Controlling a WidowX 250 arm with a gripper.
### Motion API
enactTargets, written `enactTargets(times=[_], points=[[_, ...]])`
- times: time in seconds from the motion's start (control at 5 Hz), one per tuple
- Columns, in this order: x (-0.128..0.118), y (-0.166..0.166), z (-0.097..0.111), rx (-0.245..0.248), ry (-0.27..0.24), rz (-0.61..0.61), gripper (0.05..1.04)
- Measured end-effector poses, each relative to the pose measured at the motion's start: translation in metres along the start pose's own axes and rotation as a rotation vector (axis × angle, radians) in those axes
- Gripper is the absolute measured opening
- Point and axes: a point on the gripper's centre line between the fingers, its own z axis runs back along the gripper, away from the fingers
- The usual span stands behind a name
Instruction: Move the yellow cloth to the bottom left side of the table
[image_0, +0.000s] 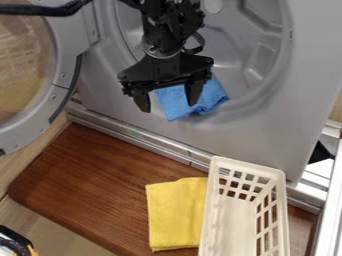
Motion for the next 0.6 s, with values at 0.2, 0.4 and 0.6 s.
enactTargets(times=[0.2, 0.4, 0.6], points=[[-0.008, 0.002, -0.008, 0.011, 0.033, 0.003, 1.001], [-0.035, -0.007, -0.030, -0.039, 0.128, 0.038, 1.001], [-0.050, -0.012, -0.035, -0.073, 0.152, 0.059, 1.001]])
